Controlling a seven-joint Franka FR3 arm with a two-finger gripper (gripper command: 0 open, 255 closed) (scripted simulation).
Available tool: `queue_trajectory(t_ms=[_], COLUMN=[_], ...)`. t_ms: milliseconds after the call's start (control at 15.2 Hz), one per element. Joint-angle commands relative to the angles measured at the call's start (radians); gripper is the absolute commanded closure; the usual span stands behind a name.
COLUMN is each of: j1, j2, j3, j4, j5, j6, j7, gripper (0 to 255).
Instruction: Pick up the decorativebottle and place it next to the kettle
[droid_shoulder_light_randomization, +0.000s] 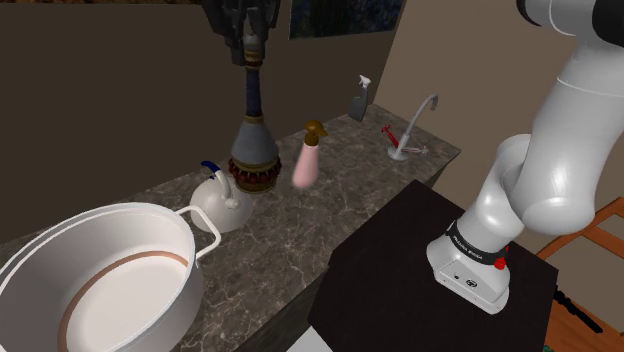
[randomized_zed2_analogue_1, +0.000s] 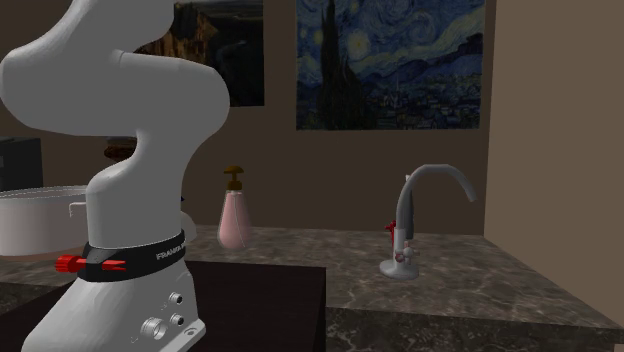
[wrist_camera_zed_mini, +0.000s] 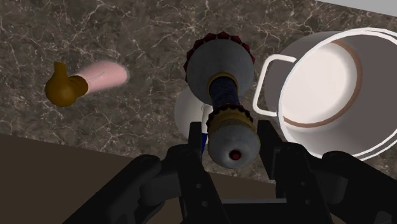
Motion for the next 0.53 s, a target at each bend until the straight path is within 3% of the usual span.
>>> queue_trajectory(t_ms=[0,462], j1=[-0.004,-0.011], j2=[-0.018,-0.048], j3=[-0.001,-0.004], j4=[-0.051,-0.187], j5=[0.005,0.013], j6=[0.036,0.142], j7=[-0.003,-0.007], gripper=[255,255])
